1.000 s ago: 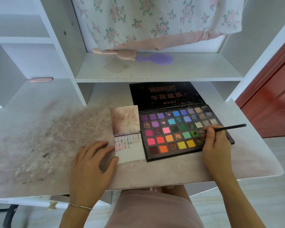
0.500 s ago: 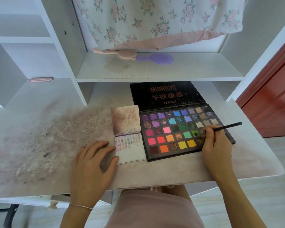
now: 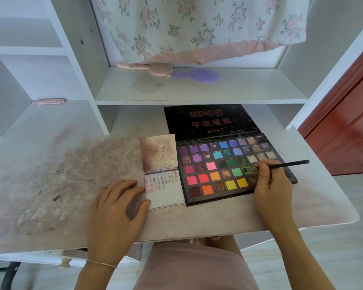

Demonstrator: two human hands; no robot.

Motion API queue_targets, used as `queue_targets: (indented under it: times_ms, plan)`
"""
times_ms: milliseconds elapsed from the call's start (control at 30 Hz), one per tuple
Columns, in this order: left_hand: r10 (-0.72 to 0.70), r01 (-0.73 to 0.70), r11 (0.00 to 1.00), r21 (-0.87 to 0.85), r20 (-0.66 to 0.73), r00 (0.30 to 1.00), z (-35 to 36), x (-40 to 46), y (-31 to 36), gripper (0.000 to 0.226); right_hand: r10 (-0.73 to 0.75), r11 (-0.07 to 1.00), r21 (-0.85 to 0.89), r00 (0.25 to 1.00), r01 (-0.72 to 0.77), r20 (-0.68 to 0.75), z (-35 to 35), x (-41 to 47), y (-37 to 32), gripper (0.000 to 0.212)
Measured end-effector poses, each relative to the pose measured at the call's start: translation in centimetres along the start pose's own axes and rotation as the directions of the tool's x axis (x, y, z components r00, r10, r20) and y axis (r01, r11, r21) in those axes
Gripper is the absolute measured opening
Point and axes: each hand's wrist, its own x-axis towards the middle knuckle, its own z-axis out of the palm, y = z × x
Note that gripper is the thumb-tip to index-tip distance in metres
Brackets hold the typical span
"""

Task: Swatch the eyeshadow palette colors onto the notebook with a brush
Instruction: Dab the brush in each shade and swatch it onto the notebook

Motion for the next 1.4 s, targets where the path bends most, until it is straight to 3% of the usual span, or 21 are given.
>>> queue_targets:
  times_ms: [267, 500, 667, 867, 1400]
  plan:
    - [-0.001, 0.001, 1.0, 0.001, 0.002, 1.0, 0.0, 0.0, 0.0, 0.046, -0.11, 0.986, 0.14, 0.987, 0.093, 0.115, 2.4, -2.0, -2.8, 0.015]
    - [0.003, -0.003, 1.0, 0.007, 0.012, 1.0, 0.0, -0.1, -0.2, 0.045, -0.159, 0.957, 0.276, 0.957, 0.088, 0.243, 5.6, -4.0, -5.4, 0.016]
    - [0.004, -0.004, 1.0, 0.002, 0.01, 1.0, 0.1, -0.1, -0.3, 0.045, -0.158, 0.964, 0.254, 0.938, 0.079, 0.309, 7.0, -4.6, -6.2, 0.028]
    - [0.013, -0.013, 1.0, -0.007, -0.011, 1.0, 0.1, -0.1, -0.3, 0.043, -0.164, 0.972, 0.213, 0.926, 0.094, 0.341, 7.7, -4.8, -6.6, 0.012]
    - [0.007, -0.007, 1.0, 0.002, 0.004, 1.0, 0.0, -0.1, -0.1, 0.044, -0.147, 0.985, 0.142, 0.907, 0.098, 0.395, 7.9, -4.6, -6.3, 0.008]
